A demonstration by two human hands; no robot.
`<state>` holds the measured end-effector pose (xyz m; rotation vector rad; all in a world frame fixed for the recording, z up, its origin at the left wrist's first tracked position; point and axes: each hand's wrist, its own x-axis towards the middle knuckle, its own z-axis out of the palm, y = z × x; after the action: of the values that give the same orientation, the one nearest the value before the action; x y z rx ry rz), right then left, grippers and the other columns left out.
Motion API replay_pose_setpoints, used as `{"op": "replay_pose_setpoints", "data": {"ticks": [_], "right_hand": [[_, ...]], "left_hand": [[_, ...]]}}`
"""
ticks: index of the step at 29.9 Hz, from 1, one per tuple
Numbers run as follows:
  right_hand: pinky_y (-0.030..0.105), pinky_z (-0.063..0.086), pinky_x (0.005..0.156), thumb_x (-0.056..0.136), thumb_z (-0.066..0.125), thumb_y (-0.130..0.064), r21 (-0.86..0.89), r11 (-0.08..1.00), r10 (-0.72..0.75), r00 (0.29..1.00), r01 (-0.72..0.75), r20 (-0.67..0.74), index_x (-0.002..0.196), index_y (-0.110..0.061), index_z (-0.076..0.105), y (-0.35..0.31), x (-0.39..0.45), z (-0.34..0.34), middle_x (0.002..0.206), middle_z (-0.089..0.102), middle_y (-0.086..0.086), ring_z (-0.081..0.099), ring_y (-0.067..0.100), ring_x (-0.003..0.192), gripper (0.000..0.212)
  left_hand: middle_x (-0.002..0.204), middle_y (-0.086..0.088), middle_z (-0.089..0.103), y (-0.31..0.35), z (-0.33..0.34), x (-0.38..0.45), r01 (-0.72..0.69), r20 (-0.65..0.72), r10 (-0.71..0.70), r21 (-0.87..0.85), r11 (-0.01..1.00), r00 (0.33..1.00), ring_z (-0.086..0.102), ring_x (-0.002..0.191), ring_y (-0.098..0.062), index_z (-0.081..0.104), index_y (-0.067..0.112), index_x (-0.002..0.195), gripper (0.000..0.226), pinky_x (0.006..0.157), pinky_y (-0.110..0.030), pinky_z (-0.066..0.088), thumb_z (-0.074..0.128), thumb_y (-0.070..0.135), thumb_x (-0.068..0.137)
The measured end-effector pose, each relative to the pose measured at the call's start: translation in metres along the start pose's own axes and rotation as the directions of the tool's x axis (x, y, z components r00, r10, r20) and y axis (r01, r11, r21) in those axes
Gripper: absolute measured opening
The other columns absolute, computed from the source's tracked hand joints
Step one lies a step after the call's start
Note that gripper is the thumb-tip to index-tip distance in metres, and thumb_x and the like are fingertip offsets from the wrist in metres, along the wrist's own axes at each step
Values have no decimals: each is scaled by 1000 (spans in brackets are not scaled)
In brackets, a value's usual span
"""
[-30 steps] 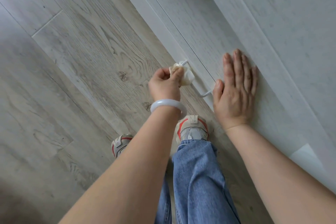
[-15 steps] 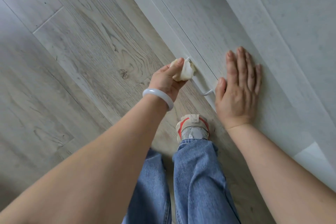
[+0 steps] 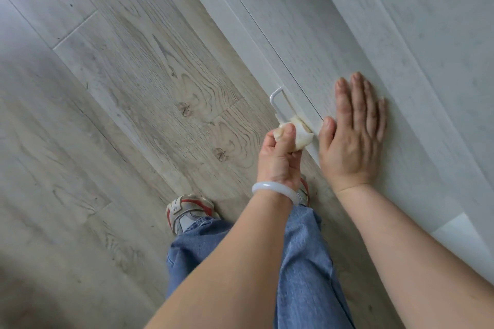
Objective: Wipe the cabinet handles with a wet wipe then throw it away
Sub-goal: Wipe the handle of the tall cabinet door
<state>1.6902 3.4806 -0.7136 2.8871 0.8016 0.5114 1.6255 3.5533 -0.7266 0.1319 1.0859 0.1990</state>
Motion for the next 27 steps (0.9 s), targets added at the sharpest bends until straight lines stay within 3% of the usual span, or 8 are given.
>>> {"op": "replay_pose_setpoints", "data": {"ticks": [5,8,10,13,16,21,24,27], "right_hand": [[24,-5,117,89,49,-22,-92,996,-10,999,13,41,108,4,69,-1,-1,2,107,69,24,69,36,95,37],[24,-5,117,98,39,-21,-106,994,-12,1000,15,27,109,4,68,-1,-1,1,108,69,23,69,35,96,40],[24,-5,117,100,31,-23,-113,994,5,1000,-2,23,109,4,68,-1,-1,0,107,69,23,69,35,96,47],[24,-2,117,98,39,-20,-92,996,5,1000,-4,6,106,5,68,-3,0,0,105,69,25,69,36,93,39],[24,18,112,86,52,-18,-26,1000,-14,1000,15,6,97,3,69,-2,2,-1,96,70,23,70,35,85,29],[34,35,87,83,52,-17,-6,999,-41,998,41,46,86,0,69,-3,6,-9,85,70,21,71,33,76,24],[25,17,114,86,51,-19,-27,999,-17,1000,17,10,98,2,70,-4,3,-5,97,70,23,70,34,88,31],[23,-5,117,91,48,-21,-90,996,11,998,-5,65,109,3,68,-1,2,-2,107,69,23,69,36,96,36]], "left_hand": [[74,-2,61,5,-7,-7,-48,-51,70,347,937,996,60,71,-14,51,16,73,26,72,-26,51,72,2,78],[64,2,53,3,-10,-17,-68,-51,154,732,678,987,49,57,-9,49,14,72,29,52,-18,44,73,0,76],[69,1,59,2,-14,-23,-35,-91,146,724,688,985,56,60,-11,49,13,80,28,56,-23,51,72,-3,76],[88,-6,70,9,-13,-25,-7,-133,108,599,801,985,68,79,-23,52,11,104,37,76,-42,56,74,0,77],[100,-11,71,11,-2,-22,-19,-84,71,508,861,994,68,89,-24,53,5,118,48,87,-39,55,75,-1,75],[90,-5,68,8,15,-15,29,-170,62,488,872,984,65,74,-14,59,9,101,31,80,-31,55,75,1,75],[84,-6,67,12,17,-9,35,-198,82,528,848,977,64,72,-17,60,13,84,22,79,-34,54,75,1,74],[79,-5,67,21,18,-4,49,-232,97,551,833,968,64,70,-18,61,12,86,26,73,-31,55,78,1,69]]}}
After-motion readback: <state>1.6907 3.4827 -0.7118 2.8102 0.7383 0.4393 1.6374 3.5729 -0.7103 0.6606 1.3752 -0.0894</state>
